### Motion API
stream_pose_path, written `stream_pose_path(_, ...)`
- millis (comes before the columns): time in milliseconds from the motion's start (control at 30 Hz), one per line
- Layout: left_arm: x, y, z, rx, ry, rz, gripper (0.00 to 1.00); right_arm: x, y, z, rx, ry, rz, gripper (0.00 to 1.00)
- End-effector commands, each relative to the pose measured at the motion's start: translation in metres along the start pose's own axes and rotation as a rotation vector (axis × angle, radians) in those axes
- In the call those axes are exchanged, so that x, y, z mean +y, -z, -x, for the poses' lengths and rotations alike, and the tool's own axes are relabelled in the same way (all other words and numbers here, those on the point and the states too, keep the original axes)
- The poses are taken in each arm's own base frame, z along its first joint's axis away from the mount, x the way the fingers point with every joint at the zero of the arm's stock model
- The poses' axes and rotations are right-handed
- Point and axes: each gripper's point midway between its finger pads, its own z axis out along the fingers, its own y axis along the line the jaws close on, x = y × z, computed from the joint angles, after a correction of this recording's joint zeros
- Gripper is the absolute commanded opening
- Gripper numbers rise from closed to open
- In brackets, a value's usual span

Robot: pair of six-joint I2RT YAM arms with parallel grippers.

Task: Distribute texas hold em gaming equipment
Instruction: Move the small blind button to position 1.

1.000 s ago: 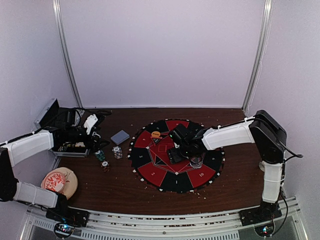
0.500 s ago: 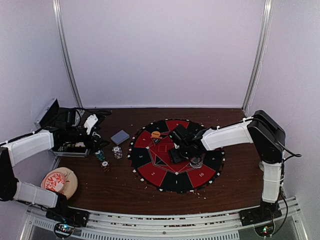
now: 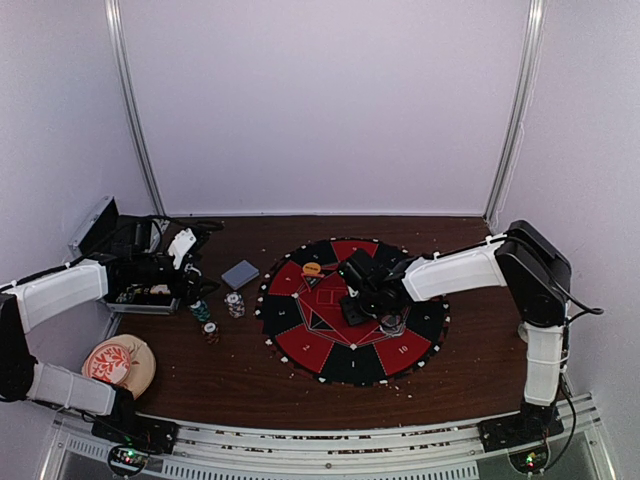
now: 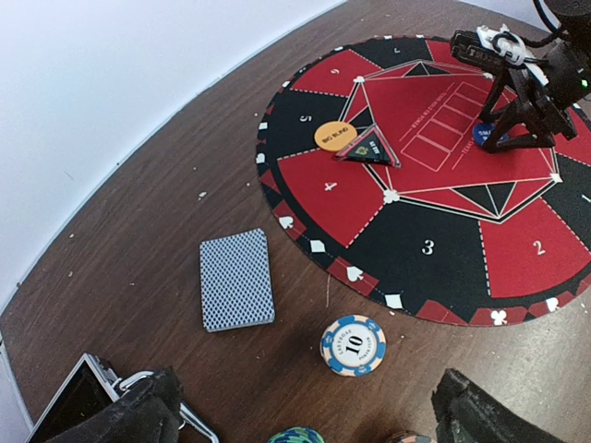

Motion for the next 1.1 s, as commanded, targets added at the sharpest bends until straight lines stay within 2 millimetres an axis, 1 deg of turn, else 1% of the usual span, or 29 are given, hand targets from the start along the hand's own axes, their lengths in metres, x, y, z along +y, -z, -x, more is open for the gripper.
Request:
stream_pose_path(0,0.002,-0.002,0.005,-0.025,-0.006,0.002,0.98,0.003,-0.003,-0.017,0.043,0.005,0.017,0.43)
stream_pose_path(133,0.001,-0.001,0.005,-0.025,-0.006,0.003,0.98,0.009,-0.001,-0.014,0.036,0.021,0.026,0.44)
stream_pose_path(167,0.001,-0.001,0.005,-0.026,-0.007,0.003,0.98,0.010,-0.002,-0.014,0.039,0.026,0.025,0.46)
stream_pose_path(267,0.002,-0.001,0.005,-0.026,-0.006,0.005,0.98,0.008,-0.003,-0.016,0.045,0.031,0.001,0.57)
stream_pose_path(400,0.002,0.000,0.005,-0.026,-0.007,0.006,0.98,0.003,-0.001,-0.019,0.043,0.028,-0.019,0.63)
stream_pose_path(667,0.001,-0.001,0.005,-0.025,-0.006,0.003,0.98,-0.004,0.002,-0.018,0.026,0.015,-0.041,0.63)
stream_pose_path(933,0.001,-0.001,0.004,-0.024,-0.006,0.003,0.98,-0.011,0.018,-0.003,-0.047,-0.010,-0.063,0.63)
stream_pose_path(1067,0.001,-0.001,0.005,-0.026,-0.006,0.002,0.98,-0.013,0.018,-0.004,-0.045,-0.007,-0.072,0.63)
